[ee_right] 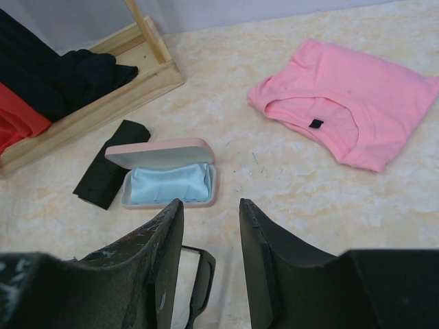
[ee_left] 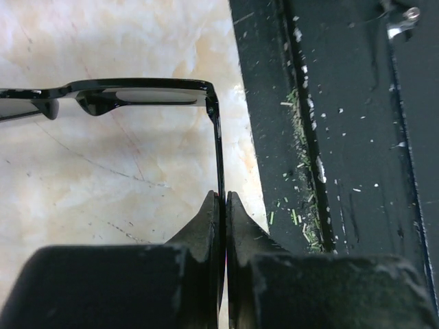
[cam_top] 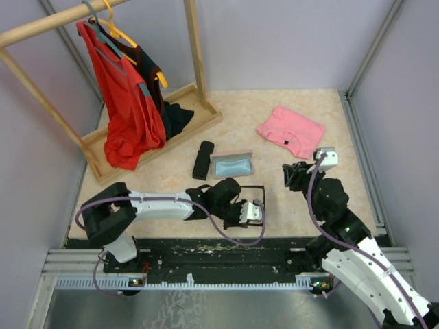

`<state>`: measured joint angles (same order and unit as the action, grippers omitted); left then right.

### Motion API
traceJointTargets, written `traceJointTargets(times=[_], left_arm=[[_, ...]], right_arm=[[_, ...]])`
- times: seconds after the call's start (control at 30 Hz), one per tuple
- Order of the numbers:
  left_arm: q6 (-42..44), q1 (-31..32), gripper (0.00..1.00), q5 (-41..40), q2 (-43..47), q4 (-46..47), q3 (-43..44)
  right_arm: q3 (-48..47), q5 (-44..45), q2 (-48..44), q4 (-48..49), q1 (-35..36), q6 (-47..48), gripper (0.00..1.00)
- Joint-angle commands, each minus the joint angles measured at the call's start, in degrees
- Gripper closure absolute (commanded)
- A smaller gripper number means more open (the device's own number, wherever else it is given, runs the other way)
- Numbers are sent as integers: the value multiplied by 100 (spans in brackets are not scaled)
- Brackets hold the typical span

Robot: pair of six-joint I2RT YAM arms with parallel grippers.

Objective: Organize the sunglasses
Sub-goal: Place the sunglasses at the center of the board.

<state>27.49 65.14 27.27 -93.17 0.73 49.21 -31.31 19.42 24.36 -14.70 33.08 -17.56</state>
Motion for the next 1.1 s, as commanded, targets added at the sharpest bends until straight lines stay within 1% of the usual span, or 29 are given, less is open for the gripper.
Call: traceJointTargets(times=[0.0,0.23,0.3,0.37,0.47,0.6,0.67,0.87,0.97,1.07], left_arm=[[-513,128,100,-609,-223,67,182],[-925,244,99,-1570,-741,41,382],[-990,243,96,-1846,-885,37,453],[-1019,241,91,-2029,-988,-23,515],[-1019,242,82,-2098,-968,15,483],[-1068,236,65,-2069,-763,106,375],[-1075,243,60,-2021,-655,141,333],[-1226,228,57,-2029,-119,273,168],[-1356,206,56,-2056,289,428,12],[-1694,84,55,-2230,726,661,-190]], right_arm=[[-231,23,35,90,-46,35,61],[-218,-161,290,125,-47,-137,61],[-222,-241,364,112,-43,-211,61],[-218,-314,422,75,-47,-286,61],[-218,-325,498,-61,-47,-415,60],[-211,-238,555,-271,-47,-640,58],[-213,-143,576,-384,-47,-761,57],[-352,-43,833,-774,-47,-1047,57],[-544,-194,1233,-1020,-43,-1041,57],[-795,-452,1759,-1247,-58,-899,58]])
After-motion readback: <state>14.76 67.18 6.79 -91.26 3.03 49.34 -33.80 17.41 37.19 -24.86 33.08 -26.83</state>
